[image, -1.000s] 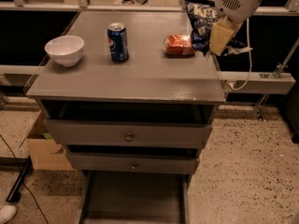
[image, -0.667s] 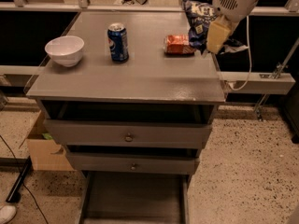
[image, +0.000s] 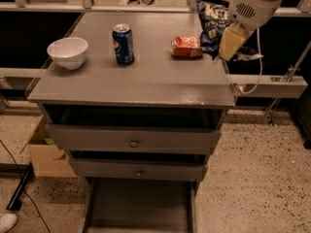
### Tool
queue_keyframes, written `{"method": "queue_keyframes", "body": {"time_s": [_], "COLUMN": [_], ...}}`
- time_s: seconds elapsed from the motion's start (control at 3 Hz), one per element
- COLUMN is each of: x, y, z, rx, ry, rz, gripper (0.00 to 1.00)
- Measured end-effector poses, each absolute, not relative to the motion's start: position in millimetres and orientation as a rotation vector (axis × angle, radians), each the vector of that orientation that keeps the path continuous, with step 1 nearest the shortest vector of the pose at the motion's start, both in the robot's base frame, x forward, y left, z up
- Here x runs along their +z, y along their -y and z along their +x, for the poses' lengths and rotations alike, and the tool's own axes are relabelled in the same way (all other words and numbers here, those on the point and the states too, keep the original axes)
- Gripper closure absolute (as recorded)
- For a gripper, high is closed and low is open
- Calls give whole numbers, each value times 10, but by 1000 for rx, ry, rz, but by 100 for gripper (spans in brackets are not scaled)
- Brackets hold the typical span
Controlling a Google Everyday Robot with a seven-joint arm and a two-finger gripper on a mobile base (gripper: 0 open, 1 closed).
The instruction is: Place blue chip bag into bottom drawer
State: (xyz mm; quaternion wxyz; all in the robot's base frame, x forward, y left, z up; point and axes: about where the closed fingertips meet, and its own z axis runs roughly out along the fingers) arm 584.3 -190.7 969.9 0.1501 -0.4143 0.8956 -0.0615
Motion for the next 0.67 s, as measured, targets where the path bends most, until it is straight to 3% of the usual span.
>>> {"method": "queue_keyframes", "body": {"time_s": [0.67], "x": [9211], "y": [2050], "z": [4916], "rx": [-138], "ry": [-2637], "rz": [-1144], "gripper": [100]}}
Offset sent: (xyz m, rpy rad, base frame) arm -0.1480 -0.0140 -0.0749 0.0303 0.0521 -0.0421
